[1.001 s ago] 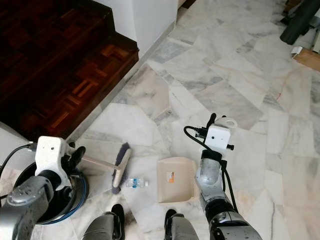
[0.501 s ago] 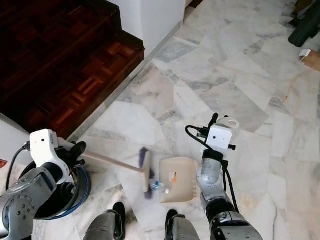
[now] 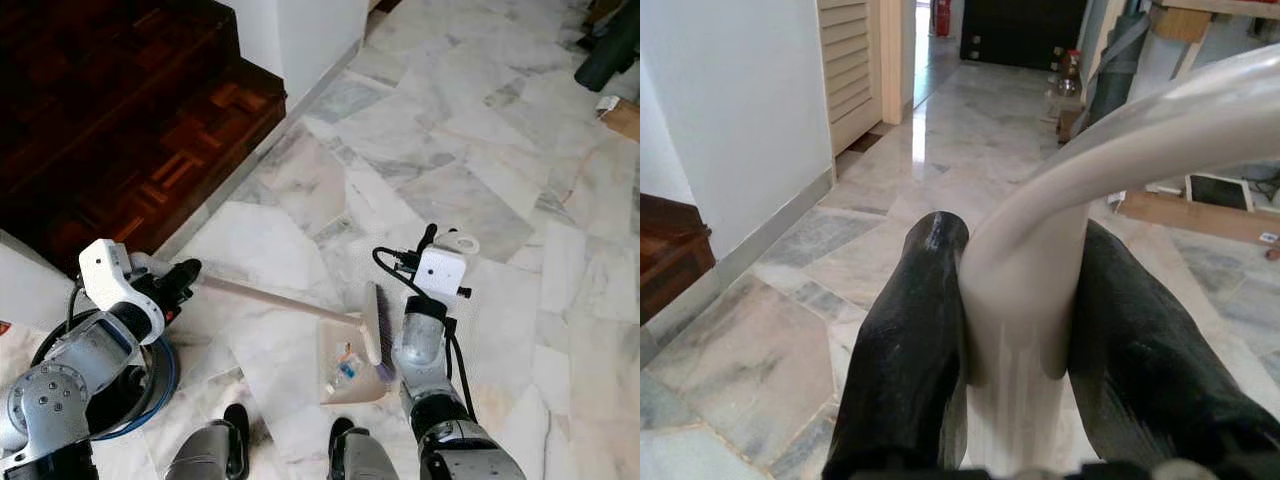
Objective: Sweep floor
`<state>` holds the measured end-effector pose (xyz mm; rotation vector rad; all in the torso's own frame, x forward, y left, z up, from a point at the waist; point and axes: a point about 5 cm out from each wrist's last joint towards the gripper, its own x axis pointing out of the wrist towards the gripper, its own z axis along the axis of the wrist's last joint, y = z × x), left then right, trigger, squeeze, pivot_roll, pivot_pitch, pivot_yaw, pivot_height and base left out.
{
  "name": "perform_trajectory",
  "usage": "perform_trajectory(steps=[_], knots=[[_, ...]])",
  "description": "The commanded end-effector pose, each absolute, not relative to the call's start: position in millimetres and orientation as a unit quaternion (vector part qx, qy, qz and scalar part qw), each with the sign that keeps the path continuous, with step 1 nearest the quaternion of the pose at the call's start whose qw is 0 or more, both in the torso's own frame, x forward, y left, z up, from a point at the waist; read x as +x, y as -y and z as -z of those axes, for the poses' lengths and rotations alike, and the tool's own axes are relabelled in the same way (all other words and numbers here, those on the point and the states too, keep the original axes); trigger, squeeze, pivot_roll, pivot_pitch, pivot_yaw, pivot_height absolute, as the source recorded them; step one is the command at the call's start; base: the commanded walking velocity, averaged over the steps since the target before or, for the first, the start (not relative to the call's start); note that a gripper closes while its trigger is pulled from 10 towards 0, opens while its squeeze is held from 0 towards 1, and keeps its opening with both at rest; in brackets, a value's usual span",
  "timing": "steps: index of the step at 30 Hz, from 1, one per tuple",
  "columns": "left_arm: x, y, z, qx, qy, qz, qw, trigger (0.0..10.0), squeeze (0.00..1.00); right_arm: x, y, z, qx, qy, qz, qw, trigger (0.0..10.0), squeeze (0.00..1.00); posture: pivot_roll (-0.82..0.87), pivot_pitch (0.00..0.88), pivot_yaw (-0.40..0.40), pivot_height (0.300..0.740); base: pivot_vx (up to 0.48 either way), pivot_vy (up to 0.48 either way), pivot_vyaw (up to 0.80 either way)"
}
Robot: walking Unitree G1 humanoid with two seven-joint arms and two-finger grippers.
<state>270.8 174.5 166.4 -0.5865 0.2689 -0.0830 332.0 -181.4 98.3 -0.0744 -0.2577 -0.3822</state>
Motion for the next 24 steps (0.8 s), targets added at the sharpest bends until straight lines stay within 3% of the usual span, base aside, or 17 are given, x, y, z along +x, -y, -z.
perform_trajectory(steps=[1,4,5,9,16,24], knots=[[272,-181,-175,-0.27,-0.102,0.03,0.957,10.0,0.0,321,184,-69,-0.017,0.049,0.209,0.976,10.0,0.0,0.24,0.311,-0.016,0.74,0.0,0.0,0.0],[277,-186,-191,-0.21,-0.055,0.024,0.976,10.0,0.0,325,188,-72,0.015,0.042,0.223,0.974,10.0,0.0,0.24,0.283,-0.017,0.74,0.0,0.0,0.0],[277,-194,-198,-0.147,-0.034,0.003,0.989,10.0,0.0,326,188,-73,0.019,0.042,0.225,0.973,10.0,0.0,0.24,0.272,-0.016,0.74,0.0,0.0,0.0],[278,-210,-214,-0.07,0.01,-0.026,0.997,10.0,0.0,327,191,-70,0.062,0.028,0.236,0.969,10.0,0.0,0.26,0.253,-0.013,0.74,0.0,0.0,0.0],[280,-215,-218,-0.058,0.038,-0.032,0.997,10.0,0.0,327,200,-65,0.181,0.007,0.274,0.944,10.0,0.0,0.26,0.216,-0.013,0.74,0.0,0.0,0.0],[288,-204,-212,-0.039,0.045,-0.004,0.998,10.0,0.0,333,209,-75,0.252,0.029,0.291,0.923,10.0,0.0,0.25,0.18,-0.014,0.74,0.0,0.0,0.0]])
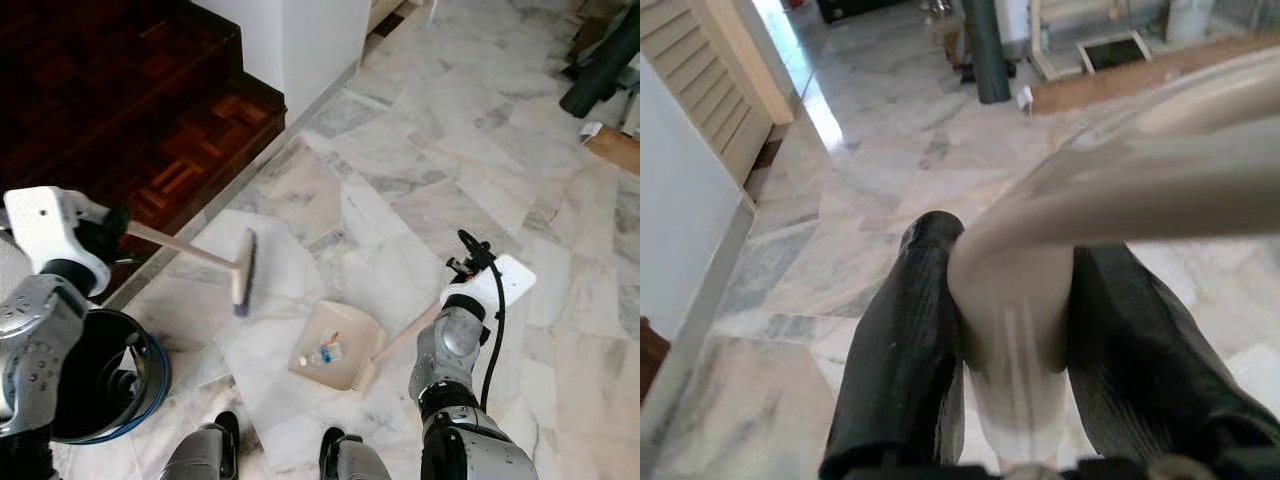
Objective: Sweep floor
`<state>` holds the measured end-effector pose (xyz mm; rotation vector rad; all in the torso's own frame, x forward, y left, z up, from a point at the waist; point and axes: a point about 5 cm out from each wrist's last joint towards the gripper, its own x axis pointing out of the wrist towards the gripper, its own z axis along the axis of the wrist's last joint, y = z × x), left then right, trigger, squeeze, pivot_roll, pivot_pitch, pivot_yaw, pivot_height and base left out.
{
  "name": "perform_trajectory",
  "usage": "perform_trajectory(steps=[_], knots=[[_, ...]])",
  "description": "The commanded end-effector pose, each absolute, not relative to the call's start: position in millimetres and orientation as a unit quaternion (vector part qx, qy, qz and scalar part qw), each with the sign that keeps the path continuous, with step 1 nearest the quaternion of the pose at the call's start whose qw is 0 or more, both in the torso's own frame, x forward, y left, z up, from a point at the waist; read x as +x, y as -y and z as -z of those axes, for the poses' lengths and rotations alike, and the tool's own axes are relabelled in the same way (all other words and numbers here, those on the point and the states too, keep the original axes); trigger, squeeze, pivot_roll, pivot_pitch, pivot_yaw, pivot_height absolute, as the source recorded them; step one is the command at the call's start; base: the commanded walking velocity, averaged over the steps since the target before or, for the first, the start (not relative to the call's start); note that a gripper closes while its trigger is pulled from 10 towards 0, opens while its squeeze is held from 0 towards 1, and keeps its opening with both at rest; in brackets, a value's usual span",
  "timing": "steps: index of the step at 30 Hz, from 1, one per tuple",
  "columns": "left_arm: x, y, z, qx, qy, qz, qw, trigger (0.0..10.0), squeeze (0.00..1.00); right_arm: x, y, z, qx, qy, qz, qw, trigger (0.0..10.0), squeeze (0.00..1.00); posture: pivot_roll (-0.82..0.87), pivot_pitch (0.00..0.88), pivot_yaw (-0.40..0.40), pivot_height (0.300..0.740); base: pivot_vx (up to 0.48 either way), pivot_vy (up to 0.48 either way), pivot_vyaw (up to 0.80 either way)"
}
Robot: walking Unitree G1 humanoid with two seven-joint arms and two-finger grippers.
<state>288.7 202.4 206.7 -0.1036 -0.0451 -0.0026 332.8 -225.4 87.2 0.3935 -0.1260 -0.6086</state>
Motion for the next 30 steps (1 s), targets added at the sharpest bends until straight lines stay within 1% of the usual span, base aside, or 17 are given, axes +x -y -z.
perform_trajectory(steps=[1,4,13,20,22,23,25,28,30], knots=[[288,-203,-210,-0.035,0.044,-0.001,0.998,10.0,0.0,334,210,-76,0.263,0.031,0.292,0.919,10.0,0.0,0.25,0.176,-0.014,0.74,0.0,0.0,0.0],[289,-198,-203,-0.008,0.037,0.015,0.999,10.0,0.0,337,214,-81,0.3,0.047,0.296,0.906,10.0,0.0,0.24,0.158,-0.015,0.74,0.0,0.0,0.0],[290,-187,-192,0.023,0.038,0.047,0.998,10.0,0.0,344,214,-96,0.319,0.085,0.277,0.902,10.0,0.0,0.23,0.127,-0.013,0.74,0.0,0.0,0.0],[292,-179,-187,0.052,0.044,0.064,0.996,10.0,0.0,345,212,-107,0.291,0.114,0.261,0.913,10.0,0.0,0.21,0.11,-0.014,0.74,0.0,0.0,0.0],[290,-170,-187,0.094,0.058,0.09,0.99,10.0,0.0,345,209,-112,0.255,0.131,0.242,0.927,10.0,0.0,0.2,0.109,-0.017,0.74,0.0,0.0,0.0],[290,-170,-187,0.094,0.058,0.09,0.99,10.0,0.0,345,209,-112,0.255,0.131,0.242,0.927,10.0,0.0,0.2,0.109,-0.017,0.74,0.0,0.0,0.0],[290,-164,-194,0.114,0.081,0.104,0.985,10.0,0.0,343,206,-111,0.235,0.133,0.231,0.935,10.0,0.0,0.2,0.109,-0.022,0.74,0.0,0.0,0.0],[292,-161,-215,0.112,0.128,0.102,0.98,10.0,0.0,340,207,-104,0.239,0.12,0.236,0.934,10.0,0.0,0.2,0.109,-0.028,0.74,0.0,0.0,0.0],[293,-162,-221,0.107,0.14,0.098,0.979,10.0,0.0,338,208,-103,0.238,0.12,0.238,0.934,10.0,0.0,0.2,0.108,-0.029,0.74,0.0,0.0,0.0]])
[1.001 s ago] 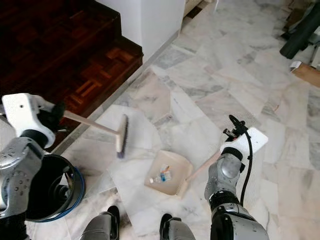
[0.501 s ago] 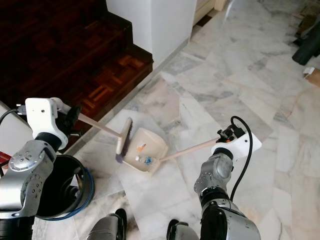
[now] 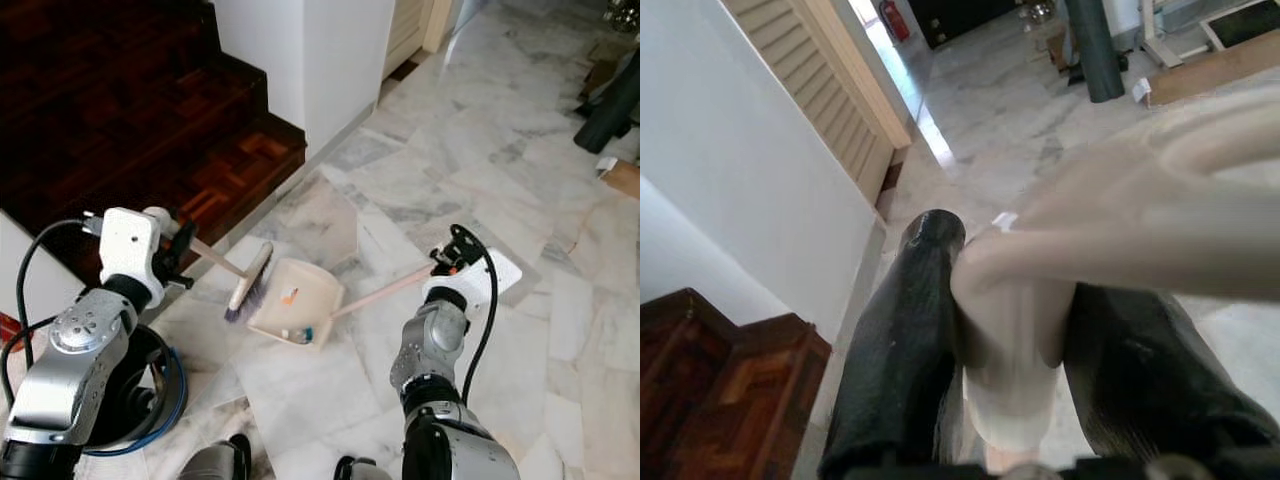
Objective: Sweep floor
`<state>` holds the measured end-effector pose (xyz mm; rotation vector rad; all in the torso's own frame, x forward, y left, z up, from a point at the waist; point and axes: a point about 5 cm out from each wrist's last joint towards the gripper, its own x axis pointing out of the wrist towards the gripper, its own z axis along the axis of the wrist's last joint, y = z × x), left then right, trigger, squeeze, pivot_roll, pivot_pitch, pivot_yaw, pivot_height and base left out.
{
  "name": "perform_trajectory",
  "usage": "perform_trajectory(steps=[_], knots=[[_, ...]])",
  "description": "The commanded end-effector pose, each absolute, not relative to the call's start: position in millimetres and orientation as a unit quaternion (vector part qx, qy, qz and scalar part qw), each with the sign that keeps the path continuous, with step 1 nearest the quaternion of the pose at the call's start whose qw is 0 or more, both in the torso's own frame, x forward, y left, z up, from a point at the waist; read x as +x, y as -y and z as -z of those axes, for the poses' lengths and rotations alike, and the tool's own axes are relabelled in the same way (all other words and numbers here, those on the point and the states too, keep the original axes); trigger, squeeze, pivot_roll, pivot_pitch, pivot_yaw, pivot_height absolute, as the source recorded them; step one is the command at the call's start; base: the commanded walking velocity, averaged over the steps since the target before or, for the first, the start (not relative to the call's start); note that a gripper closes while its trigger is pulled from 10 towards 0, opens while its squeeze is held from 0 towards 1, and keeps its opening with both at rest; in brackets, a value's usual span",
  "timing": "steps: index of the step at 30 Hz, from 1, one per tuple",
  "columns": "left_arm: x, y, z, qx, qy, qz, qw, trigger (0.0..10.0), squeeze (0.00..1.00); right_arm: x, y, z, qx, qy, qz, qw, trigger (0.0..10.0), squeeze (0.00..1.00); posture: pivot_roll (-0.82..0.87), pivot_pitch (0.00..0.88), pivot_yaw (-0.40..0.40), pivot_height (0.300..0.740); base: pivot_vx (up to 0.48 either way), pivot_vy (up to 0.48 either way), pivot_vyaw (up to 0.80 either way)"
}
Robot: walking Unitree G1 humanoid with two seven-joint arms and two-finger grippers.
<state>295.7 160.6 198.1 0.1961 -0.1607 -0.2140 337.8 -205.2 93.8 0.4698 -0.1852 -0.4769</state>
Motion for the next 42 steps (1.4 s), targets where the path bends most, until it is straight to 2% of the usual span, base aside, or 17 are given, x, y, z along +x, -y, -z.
perform_trajectory(steps=[1,12,17,21,34,42], knots=[[293,-163,-224,0.111,0.146,0.093,0.979,10.0,0.0,337,208,-102,0.237,0.12,0.239,0.934,10.0,0.0,0.19,0.107,-0.028,0.74,0.0,0.0,0.0],[292,-165,-218,0.102,0.152,0.084,0.979,10.0,0.0,335,210,-103,0.23,0.123,0.247,0.933,10.0,0.0,0.18,0.096,-0.026,0.74,0.0,0.0,0.0],[289,-165,-194,0.125,0.146,0.065,0.979,10.0,0.0,336,204,-118,0.178,0.163,0.21,0.947,10.0,0.0,0.16,0.088,-0.026,0.74,0.0,0.0,0.0],[285,-167,-181,0.104,0.145,0.042,0.983,10.0,0.0,334,200,-133,0.13,0.201,0.171,0.956,10.0,0.0,0.15,0.075,-0.028,0.74,0.0,0.0,0.0],[282,-163,-163,0.106,0.14,0.048,0.983,10.0,0.0,332,197,-146,0.083,0.226,0.152,0.959,10.0,0.0,0.13,0.031,-0.017,0.74,0.0,0.0,0.0],[281,-159,-162,0.105,0.147,0.052,0.982,10.0,0.0,326,198,-142,0.109,0.216,0.168,0.956,10.0,0.0,0.13,0.028,-0.008,0.74,0.0,0.0,0.0]])
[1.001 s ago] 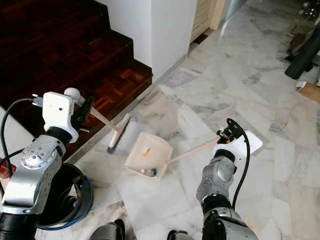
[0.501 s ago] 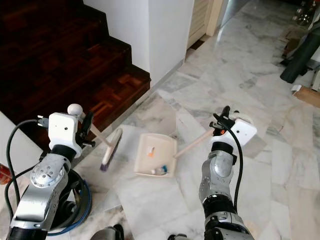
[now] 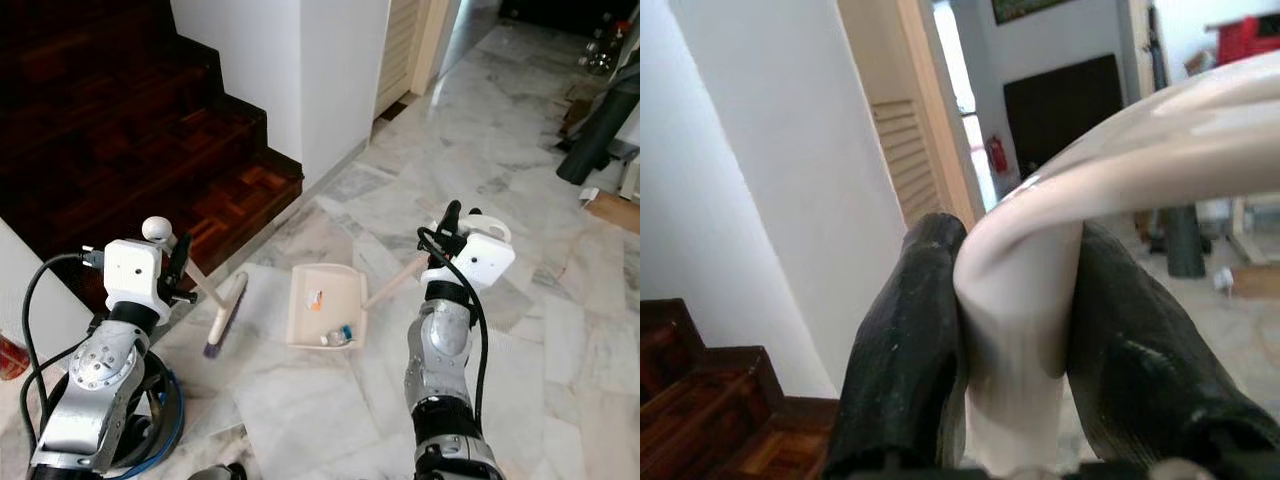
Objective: Sweep floor
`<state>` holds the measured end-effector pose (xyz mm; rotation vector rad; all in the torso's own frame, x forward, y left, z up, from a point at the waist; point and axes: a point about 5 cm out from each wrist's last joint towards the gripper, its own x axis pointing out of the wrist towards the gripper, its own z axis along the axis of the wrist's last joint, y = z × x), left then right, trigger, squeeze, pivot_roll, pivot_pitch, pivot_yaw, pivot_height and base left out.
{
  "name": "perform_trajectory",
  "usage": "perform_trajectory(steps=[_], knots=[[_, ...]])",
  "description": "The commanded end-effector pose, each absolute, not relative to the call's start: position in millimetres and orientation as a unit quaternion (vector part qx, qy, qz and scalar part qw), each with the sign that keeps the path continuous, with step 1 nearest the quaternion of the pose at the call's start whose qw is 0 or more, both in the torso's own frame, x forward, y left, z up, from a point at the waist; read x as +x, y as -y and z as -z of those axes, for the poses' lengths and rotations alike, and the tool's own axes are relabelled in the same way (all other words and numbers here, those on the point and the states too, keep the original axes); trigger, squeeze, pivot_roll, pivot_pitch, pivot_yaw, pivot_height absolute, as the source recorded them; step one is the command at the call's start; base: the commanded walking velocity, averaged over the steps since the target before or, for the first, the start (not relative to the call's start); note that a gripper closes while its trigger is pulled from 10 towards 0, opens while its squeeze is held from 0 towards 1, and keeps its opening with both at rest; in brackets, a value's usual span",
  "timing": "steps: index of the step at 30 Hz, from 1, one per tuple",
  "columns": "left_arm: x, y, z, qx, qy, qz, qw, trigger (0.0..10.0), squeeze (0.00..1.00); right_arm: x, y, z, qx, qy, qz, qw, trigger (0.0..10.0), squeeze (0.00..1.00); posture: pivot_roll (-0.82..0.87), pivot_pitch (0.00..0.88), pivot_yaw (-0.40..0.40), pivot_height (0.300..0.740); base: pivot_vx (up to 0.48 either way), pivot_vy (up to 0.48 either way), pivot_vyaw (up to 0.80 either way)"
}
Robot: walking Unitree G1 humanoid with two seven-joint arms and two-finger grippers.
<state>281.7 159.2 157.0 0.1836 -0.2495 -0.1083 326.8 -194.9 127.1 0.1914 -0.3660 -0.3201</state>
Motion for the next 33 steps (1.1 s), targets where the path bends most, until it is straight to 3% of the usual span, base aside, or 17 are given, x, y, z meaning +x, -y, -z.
perform_trajectory(steps=[1,33], knots=[[280.7,-159.1,-162.2,0.105,0.148,0.052,0.982,10.0,0.0,325.7,198.4,-141.5,0.109,0.215,0.17,0.956,10.0,0.0,0.13,0.028,-0.008,0.74,0.0,0.0,0.0],[276.0,-156.0,-166.6,0.106,0.165,0.048,0.979,10.0,0.0,321.4,196.8,-144.1,0.112,0.202,0.172,0.958,10.0,0.0,0.14,0.118,-0.017,0.74,0.0,0.0,0.0]])
